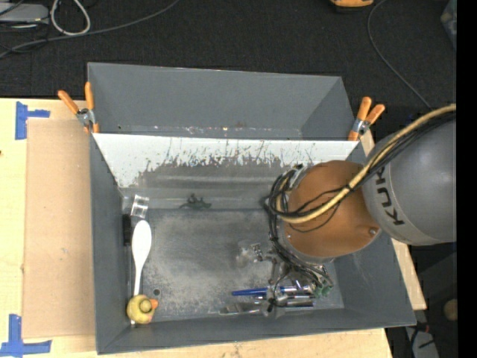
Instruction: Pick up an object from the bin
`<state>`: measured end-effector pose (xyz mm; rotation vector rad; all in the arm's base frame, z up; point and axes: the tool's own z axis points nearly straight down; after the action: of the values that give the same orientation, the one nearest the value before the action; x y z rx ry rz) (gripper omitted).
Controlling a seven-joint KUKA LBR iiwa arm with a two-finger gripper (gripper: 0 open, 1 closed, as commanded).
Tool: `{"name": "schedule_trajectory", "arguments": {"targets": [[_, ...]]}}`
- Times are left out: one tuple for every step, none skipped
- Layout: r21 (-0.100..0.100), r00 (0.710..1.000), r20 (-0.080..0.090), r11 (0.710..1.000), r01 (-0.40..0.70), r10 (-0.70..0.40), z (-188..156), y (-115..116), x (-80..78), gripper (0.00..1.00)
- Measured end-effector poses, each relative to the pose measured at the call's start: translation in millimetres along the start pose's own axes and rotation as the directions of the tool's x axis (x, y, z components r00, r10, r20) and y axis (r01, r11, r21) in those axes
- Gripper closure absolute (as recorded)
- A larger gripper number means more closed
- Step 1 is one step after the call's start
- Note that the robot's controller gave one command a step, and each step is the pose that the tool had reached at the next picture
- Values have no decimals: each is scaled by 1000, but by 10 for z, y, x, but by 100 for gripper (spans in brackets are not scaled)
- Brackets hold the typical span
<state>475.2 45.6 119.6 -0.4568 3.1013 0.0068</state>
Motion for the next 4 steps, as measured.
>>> {"name": "schedule_trajectory", "arguments": {"targets": [[3, 982, -17, 982, -190, 190, 202, -277, 113, 0], [4, 998, 8, 998, 66, -66, 454, -718, 161, 0], [-2, 1000, -13, 1000, 28, -28, 498, -920, 218, 100], [-2, 1000, -13, 1000, 27, -27, 496, -920, 218, 100]]}}
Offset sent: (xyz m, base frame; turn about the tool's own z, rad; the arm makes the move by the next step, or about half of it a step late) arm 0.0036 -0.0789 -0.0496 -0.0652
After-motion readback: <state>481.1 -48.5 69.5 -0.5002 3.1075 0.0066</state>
